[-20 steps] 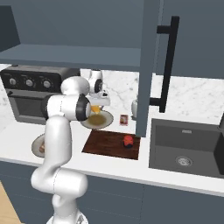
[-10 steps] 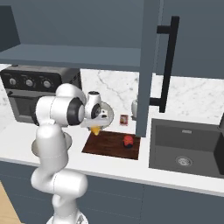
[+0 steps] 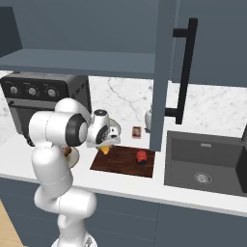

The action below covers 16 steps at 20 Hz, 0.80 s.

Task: From the different types of pastries on the counter, select a croissant and place it on the cutting board. Then retrieve a jar of jam from the cabinet and place it alongside the croissant on the cutting board.

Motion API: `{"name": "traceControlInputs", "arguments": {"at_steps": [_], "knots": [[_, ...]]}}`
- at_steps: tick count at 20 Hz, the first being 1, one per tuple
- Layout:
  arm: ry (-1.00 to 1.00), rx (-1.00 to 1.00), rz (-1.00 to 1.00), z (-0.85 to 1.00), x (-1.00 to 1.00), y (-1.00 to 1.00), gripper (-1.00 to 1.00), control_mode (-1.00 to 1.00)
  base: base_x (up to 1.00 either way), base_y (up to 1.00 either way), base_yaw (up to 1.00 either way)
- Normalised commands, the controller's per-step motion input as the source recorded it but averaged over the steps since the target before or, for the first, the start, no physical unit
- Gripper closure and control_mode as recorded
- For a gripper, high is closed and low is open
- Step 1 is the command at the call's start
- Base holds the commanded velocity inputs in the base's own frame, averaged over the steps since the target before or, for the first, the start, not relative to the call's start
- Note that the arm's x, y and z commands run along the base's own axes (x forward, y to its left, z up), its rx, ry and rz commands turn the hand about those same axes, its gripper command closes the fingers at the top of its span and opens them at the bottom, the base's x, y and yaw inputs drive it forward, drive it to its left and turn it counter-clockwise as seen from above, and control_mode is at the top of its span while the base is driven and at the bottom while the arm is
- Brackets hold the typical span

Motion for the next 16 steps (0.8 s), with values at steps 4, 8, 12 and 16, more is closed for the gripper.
{"name": "traceControlInputs", "arguments": {"at_steps": [4,8,12,16], "knots": [[-0.01,0.0,0.0,0.03,-0.01,0.02,1.0,-1.0,0.0,0.0,0.0],[-0.03,0.0,0.0,0.83,-0.09,-0.01,1.0,-1.0,0.0,0.0,0.0],[0.0,0.0,0.0,0.68,-0.23,-0.02,1.0,-1.0,0.0,0.0,0.0],[-0.01,0.0,-0.03,-0.27,-0.33,-0.12,1.0,-1.0,0.0,0.0,0.0]]}}
